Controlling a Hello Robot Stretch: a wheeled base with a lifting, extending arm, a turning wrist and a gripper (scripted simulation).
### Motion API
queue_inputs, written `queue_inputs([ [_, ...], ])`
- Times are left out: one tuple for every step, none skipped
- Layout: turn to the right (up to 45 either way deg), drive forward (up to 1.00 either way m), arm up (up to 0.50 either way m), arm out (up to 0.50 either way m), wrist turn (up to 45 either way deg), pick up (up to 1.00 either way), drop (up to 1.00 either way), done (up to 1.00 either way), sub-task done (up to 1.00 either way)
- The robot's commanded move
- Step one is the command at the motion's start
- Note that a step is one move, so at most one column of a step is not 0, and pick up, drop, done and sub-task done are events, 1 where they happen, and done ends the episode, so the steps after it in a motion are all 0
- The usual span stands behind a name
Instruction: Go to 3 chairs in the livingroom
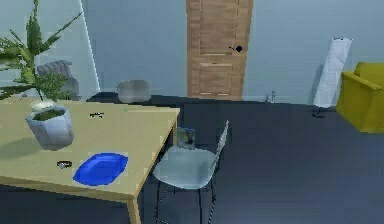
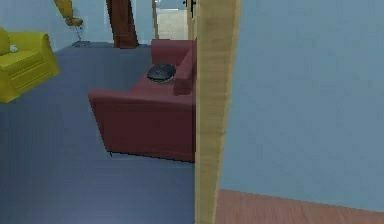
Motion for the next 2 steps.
queue_inputs([
  [45.0, 0.00, 0.00, 0.00, 0.0, 0.00, 0.00, 0.00, 0.00],
  [3.0, 0.00, 0.00, 0.00, 0.0, 0.00, 0.00, 0.00, 0.00],
])
